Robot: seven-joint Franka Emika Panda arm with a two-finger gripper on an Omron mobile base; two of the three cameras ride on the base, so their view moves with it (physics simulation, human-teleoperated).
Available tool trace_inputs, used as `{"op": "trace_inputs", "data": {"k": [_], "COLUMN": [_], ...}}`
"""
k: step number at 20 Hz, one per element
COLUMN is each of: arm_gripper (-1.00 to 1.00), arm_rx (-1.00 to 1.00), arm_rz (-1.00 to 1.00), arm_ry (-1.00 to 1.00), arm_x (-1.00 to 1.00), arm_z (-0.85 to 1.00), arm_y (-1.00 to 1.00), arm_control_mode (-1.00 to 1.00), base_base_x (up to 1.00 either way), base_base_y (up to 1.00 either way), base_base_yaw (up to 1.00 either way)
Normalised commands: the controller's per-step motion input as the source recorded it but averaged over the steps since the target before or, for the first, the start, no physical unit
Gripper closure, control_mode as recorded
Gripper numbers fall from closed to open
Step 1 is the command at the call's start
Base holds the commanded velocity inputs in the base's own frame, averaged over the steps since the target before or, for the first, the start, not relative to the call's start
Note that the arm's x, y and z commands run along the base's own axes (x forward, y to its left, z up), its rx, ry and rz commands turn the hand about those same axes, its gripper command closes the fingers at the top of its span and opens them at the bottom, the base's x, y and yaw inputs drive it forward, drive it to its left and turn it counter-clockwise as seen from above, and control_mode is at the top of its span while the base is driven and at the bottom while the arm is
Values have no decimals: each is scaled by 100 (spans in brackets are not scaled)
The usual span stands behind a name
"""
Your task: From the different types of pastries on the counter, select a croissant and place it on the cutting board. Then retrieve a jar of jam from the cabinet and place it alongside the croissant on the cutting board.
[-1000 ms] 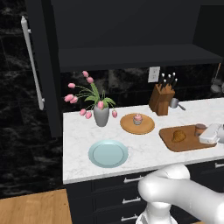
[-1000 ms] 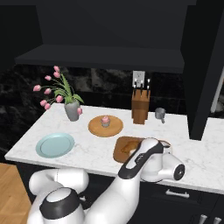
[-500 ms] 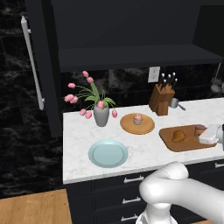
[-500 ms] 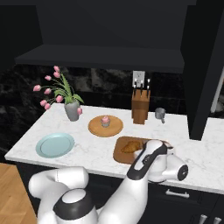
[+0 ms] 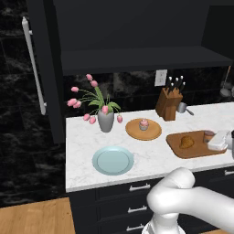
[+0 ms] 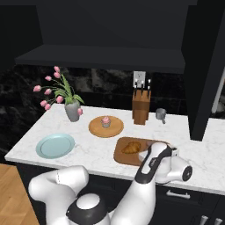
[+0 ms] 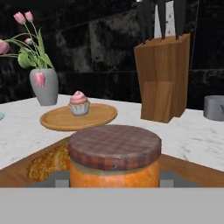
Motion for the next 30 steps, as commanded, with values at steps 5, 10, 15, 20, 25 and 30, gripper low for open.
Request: {"op": "trace_inputs", "data": {"k": [5, 10, 15, 20, 25, 30], "arm_gripper": [100, 100, -100, -100, -100, -100], "arm_rx": [0, 0, 0, 0, 0, 0], "arm_rz": [1, 0, 0, 0, 0, 0], "arm_ry": [0, 0, -1, -2, -2, -1], "arm_x": [12, 34, 20, 1, 0, -1], "arm_z": [-29, -1, -1, -1, -3, -1], "arm_y": [0, 0, -11, -23, -17, -11], "arm_control_mode": [-100, -100, -100, -100, -100, -100], "base_base_x": [0, 0, 0, 0, 0, 0], "base_base_y": [0, 0, 0, 0, 0, 0], "base_base_yaw": [0, 0, 0, 0, 0, 0]}}
